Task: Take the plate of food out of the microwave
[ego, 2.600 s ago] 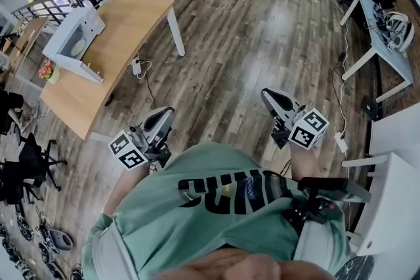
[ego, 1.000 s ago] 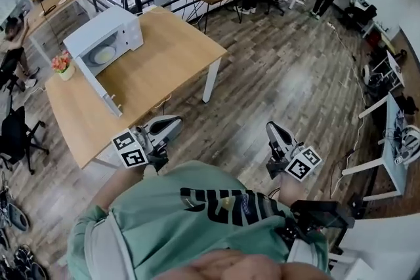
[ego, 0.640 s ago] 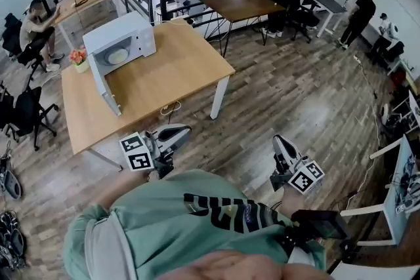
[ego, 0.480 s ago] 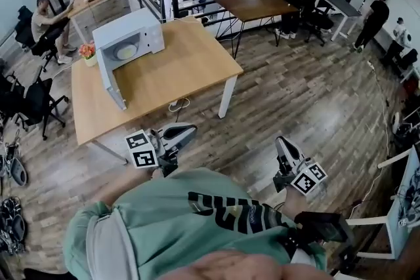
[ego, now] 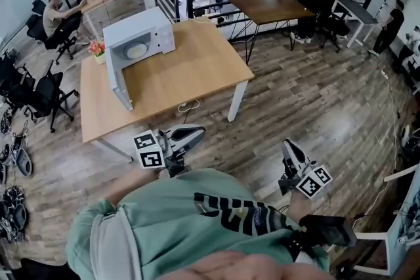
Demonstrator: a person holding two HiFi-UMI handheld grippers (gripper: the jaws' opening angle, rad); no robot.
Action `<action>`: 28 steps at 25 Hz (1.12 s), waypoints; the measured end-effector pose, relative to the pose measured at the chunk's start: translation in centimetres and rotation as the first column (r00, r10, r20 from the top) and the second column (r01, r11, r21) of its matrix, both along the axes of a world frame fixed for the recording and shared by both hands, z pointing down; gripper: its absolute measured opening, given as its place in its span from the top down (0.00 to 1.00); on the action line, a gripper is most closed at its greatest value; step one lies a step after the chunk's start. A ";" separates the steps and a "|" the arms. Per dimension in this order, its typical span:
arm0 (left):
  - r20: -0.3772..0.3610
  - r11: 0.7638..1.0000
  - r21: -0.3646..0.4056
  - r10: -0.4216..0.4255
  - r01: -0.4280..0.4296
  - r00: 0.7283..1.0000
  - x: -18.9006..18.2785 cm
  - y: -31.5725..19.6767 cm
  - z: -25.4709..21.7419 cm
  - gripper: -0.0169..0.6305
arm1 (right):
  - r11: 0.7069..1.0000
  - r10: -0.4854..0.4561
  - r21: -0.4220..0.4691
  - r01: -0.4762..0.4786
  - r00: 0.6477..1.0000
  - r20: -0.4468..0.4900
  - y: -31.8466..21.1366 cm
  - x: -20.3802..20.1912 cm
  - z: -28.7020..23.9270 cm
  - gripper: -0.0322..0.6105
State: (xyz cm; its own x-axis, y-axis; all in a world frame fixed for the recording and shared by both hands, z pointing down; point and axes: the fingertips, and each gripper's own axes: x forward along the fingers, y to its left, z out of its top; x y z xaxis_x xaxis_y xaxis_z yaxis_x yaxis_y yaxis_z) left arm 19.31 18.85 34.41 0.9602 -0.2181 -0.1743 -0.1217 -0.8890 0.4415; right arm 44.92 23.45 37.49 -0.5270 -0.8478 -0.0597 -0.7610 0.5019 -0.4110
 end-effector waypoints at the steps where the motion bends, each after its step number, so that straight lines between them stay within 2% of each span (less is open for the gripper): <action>1: -0.008 1.000 -0.001 0.003 -0.003 1.000 -0.2 -0.6 0.2 0.97 | 1.000 0.000 -0.003 0.000 1.000 -0.008 -0.6 -0.3 0.0 0.94; 5: -0.050 1.000 0.005 0.025 -0.025 0.998 -2.3 -4.0 0.5 0.97 | 1.000 0.029 -0.006 -0.029 0.998 -0.050 -3.4 -2.0 -0.7 0.94; 9: -0.089 0.998 0.049 0.044 -0.040 0.995 -5.0 -9.3 -0.1 0.97 | 0.998 0.062 0.031 -0.059 0.993 -0.103 -7.7 -4.6 -3.3 0.94; 14: -0.102 0.995 0.097 0.041 -0.031 0.994 -10.1 -15.3 -1.3 0.97 | 0.996 0.069 0.059 -0.062 0.990 -0.122 -13.5 -9.4 -4.9 0.94; 21: -0.101 0.992 0.127 -0.015 0.028 0.995 -16.6 -22.0 -1.5 0.97 | 0.999 -0.025 0.039 0.031 0.988 -0.151 -22.9 -17.1 -5.0 0.94; 28: -0.104 0.982 0.114 -0.136 0.148 0.985 -22.3 -27.1 -1.0 0.97 | 0.986 -0.155 0.028 0.161 0.975 -0.161 -31.4 -22.9 -4.9 0.94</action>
